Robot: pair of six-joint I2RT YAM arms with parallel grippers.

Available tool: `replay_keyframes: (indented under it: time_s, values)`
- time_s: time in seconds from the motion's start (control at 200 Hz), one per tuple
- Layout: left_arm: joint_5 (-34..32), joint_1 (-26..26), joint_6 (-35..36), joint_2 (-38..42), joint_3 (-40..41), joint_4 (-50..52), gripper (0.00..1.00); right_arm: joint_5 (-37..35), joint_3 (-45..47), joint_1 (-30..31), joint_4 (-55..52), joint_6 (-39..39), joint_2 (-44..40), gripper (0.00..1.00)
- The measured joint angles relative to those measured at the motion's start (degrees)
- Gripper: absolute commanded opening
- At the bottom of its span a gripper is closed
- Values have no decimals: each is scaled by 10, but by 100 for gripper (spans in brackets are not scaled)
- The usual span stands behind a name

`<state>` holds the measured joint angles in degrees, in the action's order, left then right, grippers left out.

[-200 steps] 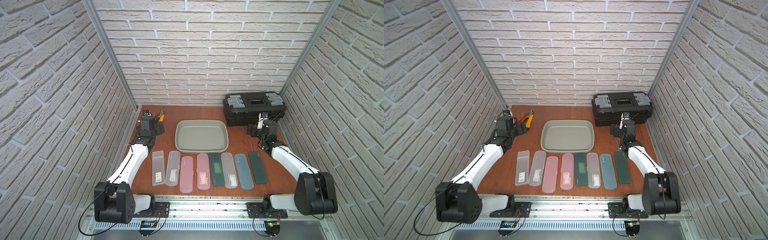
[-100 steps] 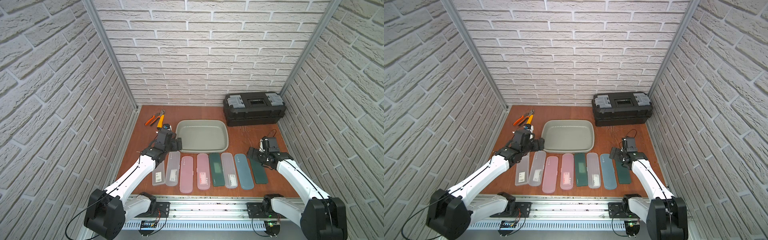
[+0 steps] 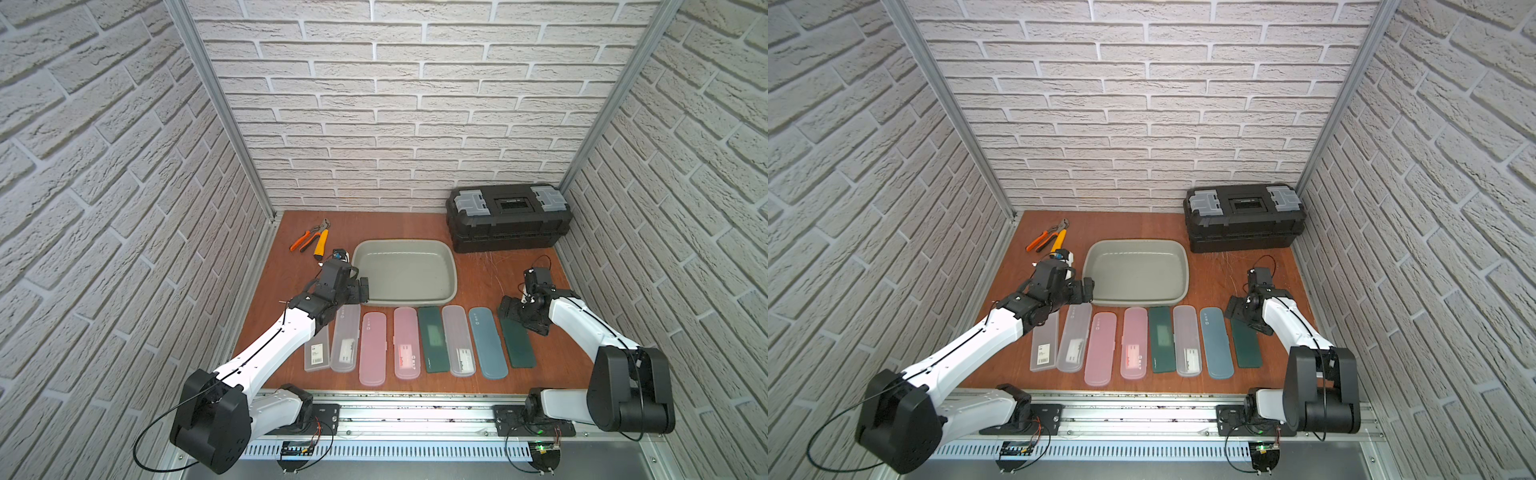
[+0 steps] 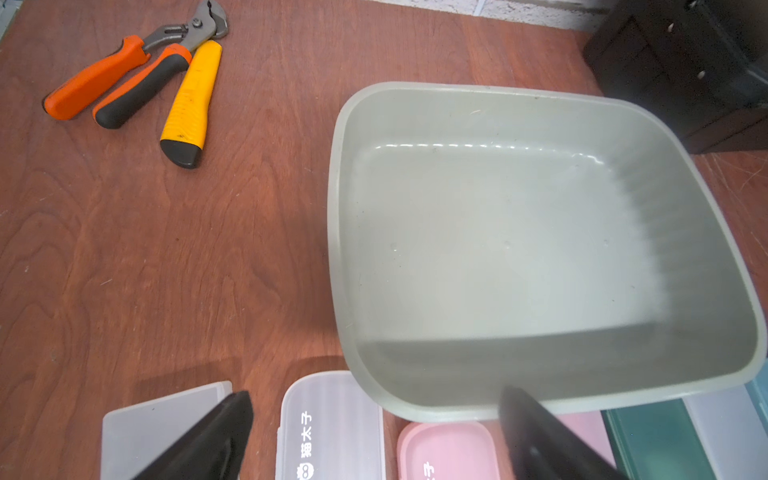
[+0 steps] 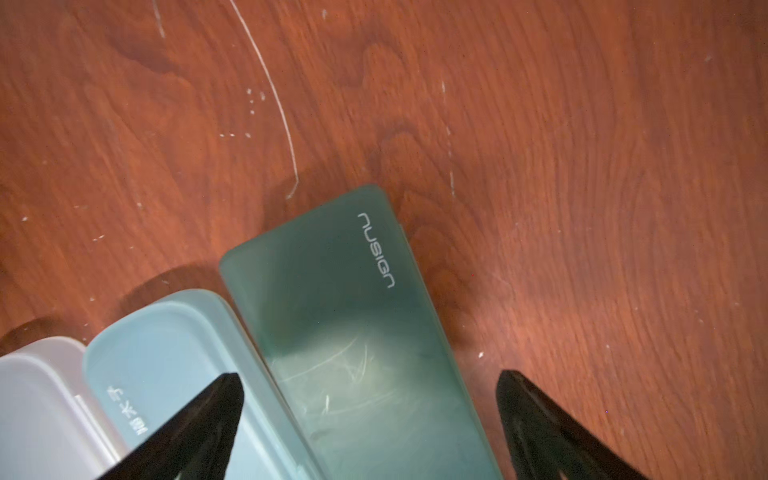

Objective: Put the pencil case into the storage box
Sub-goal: Pick up the pencil case from the center of the board.

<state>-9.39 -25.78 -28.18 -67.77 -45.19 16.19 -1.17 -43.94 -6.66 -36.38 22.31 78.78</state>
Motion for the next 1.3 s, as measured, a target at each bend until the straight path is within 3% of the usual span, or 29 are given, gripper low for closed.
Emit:
replay_keyframes:
  time_s: [0.72,0.895,1.21,1.3]
  values:
    - [-2,-21,-1,-32,-26,-11,98,6,-52,-6,19,-38,112,87]
    - [-2,-22,-1,-33,-35,-11,99,5,-59,-6,23,-42,123,80]
    - [-9,-22,-1,-33,-58,-7,98,-14,-64,-6,32,-45,125,57]
    - [-9,-22,2,-33,-75,-2,98,-24,-63,-6,32,-46,116,56]
